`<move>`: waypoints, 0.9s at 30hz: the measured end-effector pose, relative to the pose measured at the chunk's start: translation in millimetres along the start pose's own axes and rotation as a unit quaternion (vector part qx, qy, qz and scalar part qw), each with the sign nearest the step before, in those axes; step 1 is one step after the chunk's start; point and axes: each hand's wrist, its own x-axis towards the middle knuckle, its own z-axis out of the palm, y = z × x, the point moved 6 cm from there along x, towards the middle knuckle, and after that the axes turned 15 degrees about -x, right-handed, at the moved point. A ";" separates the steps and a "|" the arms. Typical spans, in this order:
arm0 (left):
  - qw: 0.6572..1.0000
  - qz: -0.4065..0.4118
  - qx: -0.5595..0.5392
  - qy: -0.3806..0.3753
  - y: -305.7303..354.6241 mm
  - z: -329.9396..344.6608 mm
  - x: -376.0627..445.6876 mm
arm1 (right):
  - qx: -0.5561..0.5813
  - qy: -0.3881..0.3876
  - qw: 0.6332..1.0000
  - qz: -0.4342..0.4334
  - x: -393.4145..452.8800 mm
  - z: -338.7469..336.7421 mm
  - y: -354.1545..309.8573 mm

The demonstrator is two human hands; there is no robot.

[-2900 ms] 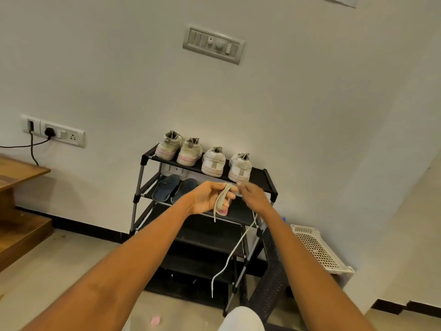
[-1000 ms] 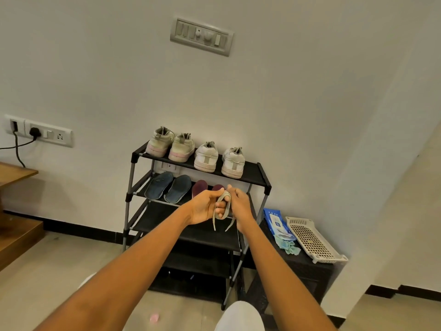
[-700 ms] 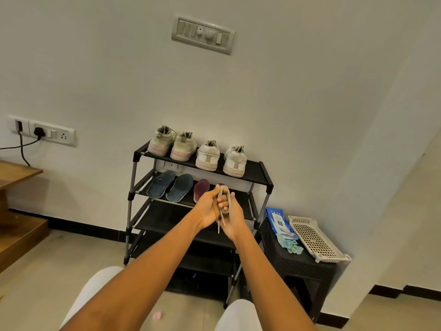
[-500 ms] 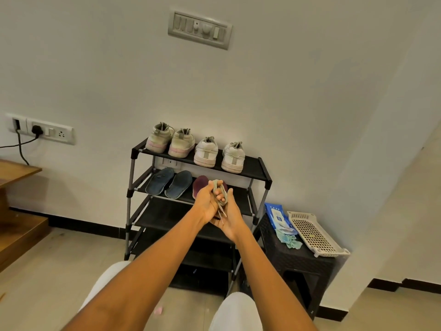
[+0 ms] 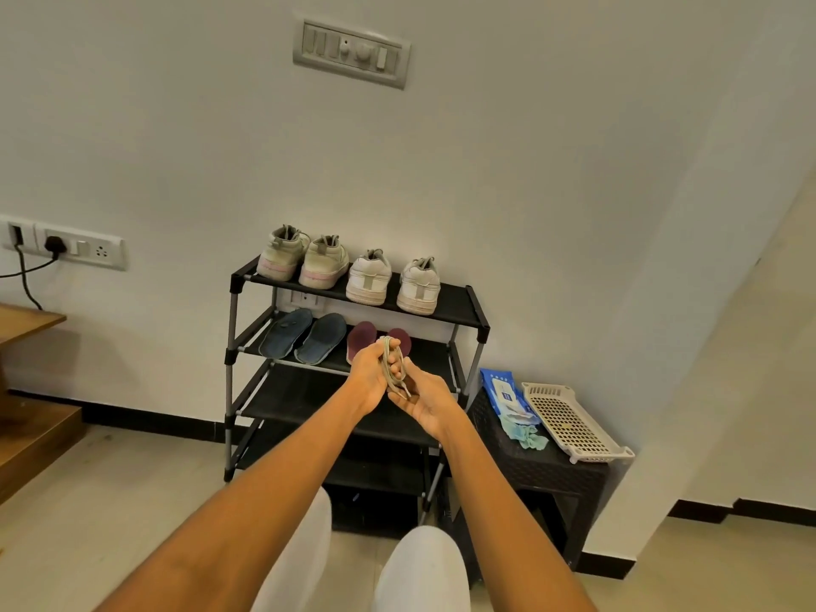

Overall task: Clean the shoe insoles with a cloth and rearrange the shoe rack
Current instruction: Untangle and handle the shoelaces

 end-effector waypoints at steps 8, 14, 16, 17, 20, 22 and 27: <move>0.997 -0.057 0.036 -0.026 -8.9 21.5 1.1 | 0.062 -0.015 0.998 0.015 -10.9 -4.7 -9.8; 0.980 -0.154 0.109 -0.066 -22.8 26.4 0.0 | 0.028 -0.048 0.997 0.056 -16.2 -22.0 -0.5; 0.972 -0.169 0.147 -0.067 -28.0 31.0 0.0 | 0.000 -0.032 0.998 0.058 -14.5 -28.9 2.6; 0.970 -0.171 0.162 -0.066 -31.0 33.7 0.7 | -0.018 -0.015 0.998 0.054 -12.8 -33.2 3.2; 0.967 -0.173 0.180 -0.056 -44.5 36.4 6.9 | -0.056 0.041 0.997 0.046 -6.8 -44.6 8.5; 0.966 -0.180 0.176 -0.052 -56.5 34.8 11.3 | -0.063 0.082 0.993 0.049 -1.2 -51.9 16.9; 0.978 -0.157 0.130 0.039 -88.9 23.9 33.0 | -0.031 0.223 0.973 0.055 12.3 -68.6 36.8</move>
